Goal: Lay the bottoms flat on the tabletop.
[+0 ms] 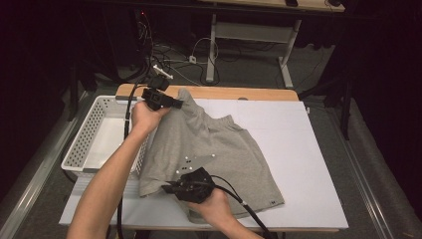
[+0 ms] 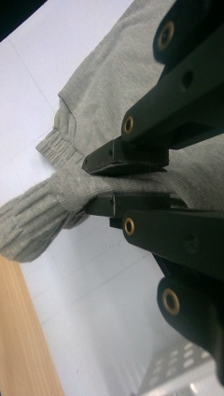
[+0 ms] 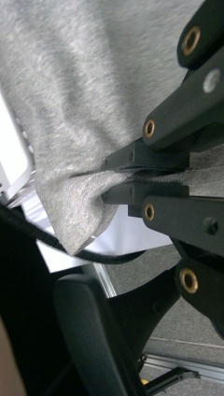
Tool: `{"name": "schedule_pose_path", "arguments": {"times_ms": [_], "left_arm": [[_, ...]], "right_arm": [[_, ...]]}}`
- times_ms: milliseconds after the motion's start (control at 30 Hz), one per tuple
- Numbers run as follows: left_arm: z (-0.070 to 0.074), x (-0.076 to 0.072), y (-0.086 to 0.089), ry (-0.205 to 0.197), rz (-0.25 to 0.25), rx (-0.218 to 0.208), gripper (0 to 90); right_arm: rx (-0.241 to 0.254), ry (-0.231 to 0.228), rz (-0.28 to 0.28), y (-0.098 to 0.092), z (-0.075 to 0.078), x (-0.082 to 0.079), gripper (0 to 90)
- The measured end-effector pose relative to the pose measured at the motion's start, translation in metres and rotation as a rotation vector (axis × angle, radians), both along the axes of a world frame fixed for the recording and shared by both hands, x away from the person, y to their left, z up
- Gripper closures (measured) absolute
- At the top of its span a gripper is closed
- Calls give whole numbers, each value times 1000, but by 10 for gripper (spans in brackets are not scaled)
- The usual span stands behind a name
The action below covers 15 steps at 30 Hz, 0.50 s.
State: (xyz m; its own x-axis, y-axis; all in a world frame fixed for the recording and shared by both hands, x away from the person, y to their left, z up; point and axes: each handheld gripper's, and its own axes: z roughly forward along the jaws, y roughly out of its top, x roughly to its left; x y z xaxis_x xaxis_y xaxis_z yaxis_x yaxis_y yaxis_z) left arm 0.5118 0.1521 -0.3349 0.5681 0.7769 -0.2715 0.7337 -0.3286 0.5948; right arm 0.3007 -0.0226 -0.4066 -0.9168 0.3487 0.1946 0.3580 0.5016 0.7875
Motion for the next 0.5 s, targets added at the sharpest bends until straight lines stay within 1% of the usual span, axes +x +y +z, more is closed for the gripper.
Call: {"name": "schedule_pose_path", "arguments": {"times_ms": [133, 300, 367, 500], "left_arm": [[-1, -2, -11, -2, -17, 3, 787], [-1, -3, -23, 0, -33, -11, 787], [-2, -3, -27, 2, -31, -19, 786], [-4, -3, -38, 3, -44, -24, 786]], "right_arm": [[-2, 22, -23, -14, -6, -1, 863], [7, 34, -48, -33, -11, -5, 863], [15, 44, -57, -40, -12, -6, 863], [25, 60, -79, -55, -16, -8, 863]]}}
